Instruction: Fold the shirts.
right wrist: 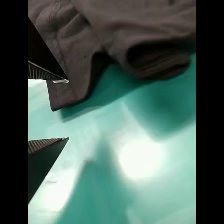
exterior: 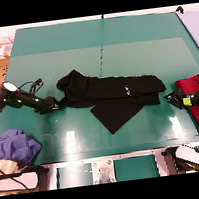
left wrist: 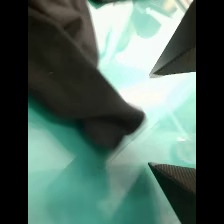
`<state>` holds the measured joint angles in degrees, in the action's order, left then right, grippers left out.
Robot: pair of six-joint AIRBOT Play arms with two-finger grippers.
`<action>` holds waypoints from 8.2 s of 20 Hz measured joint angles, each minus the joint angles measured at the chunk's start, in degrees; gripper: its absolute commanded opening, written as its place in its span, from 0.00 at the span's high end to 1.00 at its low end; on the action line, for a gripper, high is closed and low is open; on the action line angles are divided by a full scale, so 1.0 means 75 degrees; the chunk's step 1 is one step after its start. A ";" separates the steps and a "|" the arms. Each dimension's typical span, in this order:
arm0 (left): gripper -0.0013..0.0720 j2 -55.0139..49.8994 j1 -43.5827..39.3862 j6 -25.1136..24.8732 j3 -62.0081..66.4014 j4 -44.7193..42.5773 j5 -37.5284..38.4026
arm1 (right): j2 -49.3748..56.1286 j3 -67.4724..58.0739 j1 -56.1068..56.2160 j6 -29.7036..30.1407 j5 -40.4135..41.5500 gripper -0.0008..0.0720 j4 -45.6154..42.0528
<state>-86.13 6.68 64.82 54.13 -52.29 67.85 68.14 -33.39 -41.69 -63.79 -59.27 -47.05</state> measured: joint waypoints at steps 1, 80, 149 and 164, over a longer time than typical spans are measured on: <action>0.20 0.0006 -0.0137 -0.0070 -0.0102 0.0175 -0.0326 | 0.0087 0.0035 0.0105 0.0000 0.0032 0.43 0.0009; 0.95 -0.1460 0.1702 -0.0073 0.5237 0.0941 0.2550 | 0.2104 -0.4695 0.1142 -0.1276 -0.1443 0.97 0.0073; 0.95 0.5453 0.1128 -0.0157 0.7702 0.0825 -0.0702 | -0.4150 -0.9090 0.0283 -0.1515 0.0472 0.97 0.1160; 0.95 0.1311 0.0562 -0.0274 0.4511 0.1064 -0.0708 | -0.1527 -0.3025 0.1562 0.0621 0.1874 0.97 0.2489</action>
<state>-76.29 10.90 62.76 87.96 -44.31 62.54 56.69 -56.07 -29.98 -59.13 -45.21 -28.38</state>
